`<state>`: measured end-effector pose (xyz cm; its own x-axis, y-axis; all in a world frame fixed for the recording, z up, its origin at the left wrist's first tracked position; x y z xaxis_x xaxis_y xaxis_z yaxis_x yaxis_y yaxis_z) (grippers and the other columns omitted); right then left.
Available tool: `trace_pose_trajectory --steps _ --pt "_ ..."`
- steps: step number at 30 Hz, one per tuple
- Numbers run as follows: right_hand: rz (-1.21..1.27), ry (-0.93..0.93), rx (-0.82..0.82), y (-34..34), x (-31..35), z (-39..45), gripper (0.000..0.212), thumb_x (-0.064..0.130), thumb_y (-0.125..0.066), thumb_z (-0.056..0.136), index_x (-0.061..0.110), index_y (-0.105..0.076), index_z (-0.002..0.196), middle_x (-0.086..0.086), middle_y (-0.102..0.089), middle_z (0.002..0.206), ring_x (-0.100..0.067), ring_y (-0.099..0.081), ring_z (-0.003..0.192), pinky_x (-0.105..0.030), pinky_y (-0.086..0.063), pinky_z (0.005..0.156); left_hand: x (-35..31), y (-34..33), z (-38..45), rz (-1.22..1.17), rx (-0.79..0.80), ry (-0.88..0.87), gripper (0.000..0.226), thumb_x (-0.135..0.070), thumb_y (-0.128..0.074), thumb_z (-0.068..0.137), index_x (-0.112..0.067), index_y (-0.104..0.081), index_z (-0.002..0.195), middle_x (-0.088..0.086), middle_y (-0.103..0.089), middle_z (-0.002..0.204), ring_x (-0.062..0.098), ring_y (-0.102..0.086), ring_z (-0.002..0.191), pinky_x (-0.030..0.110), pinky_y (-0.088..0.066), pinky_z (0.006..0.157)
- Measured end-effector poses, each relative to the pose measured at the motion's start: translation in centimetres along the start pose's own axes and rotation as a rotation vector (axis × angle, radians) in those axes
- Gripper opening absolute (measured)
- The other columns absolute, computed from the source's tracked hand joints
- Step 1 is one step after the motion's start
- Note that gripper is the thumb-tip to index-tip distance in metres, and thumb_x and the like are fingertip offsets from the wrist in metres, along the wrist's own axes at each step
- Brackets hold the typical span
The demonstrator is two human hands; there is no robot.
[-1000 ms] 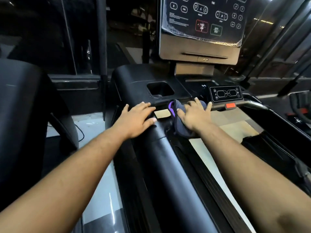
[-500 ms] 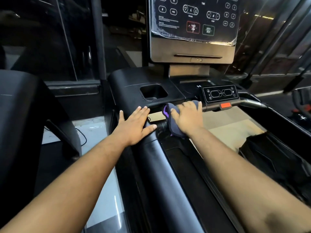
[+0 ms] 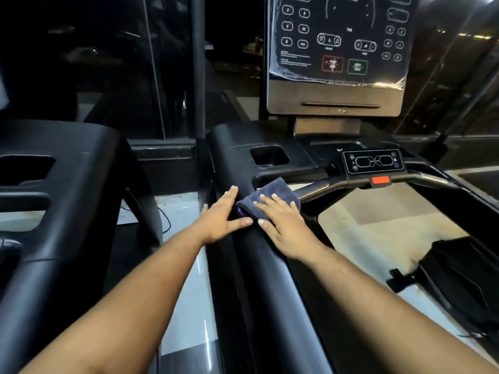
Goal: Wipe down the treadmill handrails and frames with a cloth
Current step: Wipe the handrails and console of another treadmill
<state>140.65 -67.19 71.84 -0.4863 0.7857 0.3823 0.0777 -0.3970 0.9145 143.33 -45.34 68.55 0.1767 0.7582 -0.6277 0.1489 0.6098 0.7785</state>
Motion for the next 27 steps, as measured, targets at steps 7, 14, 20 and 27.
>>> trace_pose_trajectory --steps 7,14,20,27 --pt "-0.381 0.052 0.245 1.4 0.5 8.1 0.058 0.052 -0.037 0.106 0.04 -0.025 0.161 0.013 -0.006 0.172 -0.014 0.001 0.159 -0.069 0.004 0.121 2.6 1.2 2.0 -0.311 -0.065 0.014 0.109 -0.086 -0.047 0.083 -0.025 -0.01 0.165 -0.005 -0.015 0.171 0.01 -0.017 0.155 0.043 -0.013 0.129" --pt "-0.726 0.417 0.555 -3.1 8.4 4.6 0.056 0.047 -0.025 0.101 0.026 -0.064 0.135 0.005 -0.053 0.151 -0.018 -0.029 0.152 -0.067 -0.006 0.121 4.8 2.8 4.5 -0.302 -0.05 0.048 0.062 -0.052 -0.042 0.107 -0.022 -0.034 0.16 0.0 -0.031 0.167 0.016 -0.027 0.154 0.028 -0.018 0.125" --pt "-0.673 0.201 0.555 -0.1 7.4 7.4 0.056 0.038 -0.045 0.098 0.028 -0.045 0.153 0.014 -0.026 0.166 -0.009 -0.002 0.158 -0.079 0.005 0.113 5.0 2.3 3.7 -0.086 0.014 0.017 0.061 -0.054 -0.034 0.107 -0.023 -0.037 0.159 0.001 -0.028 0.169 0.018 -0.026 0.155 0.049 -0.023 0.125" --pt "-0.998 0.364 0.798 -5.0 10.7 1.5 0.068 0.061 -0.029 0.099 0.018 -0.058 0.143 -0.006 -0.05 0.153 -0.026 -0.026 0.152 -0.069 0.006 0.119 5.3 0.8 2.6 -0.106 0.021 0.03 0.057 -0.049 -0.034 0.109 -0.026 -0.03 0.161 -0.003 -0.023 0.17 0.021 -0.023 0.157 0.048 -0.023 0.125"
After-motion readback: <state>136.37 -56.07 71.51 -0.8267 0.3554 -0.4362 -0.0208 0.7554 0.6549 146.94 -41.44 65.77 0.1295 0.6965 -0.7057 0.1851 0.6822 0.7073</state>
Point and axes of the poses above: each hand's wrist, its own z-axis towards the middle knuckle, its own y-axis out of the back of the hand, x = y × z, the point moved 1 cm from there along z, towards the middle knuckle
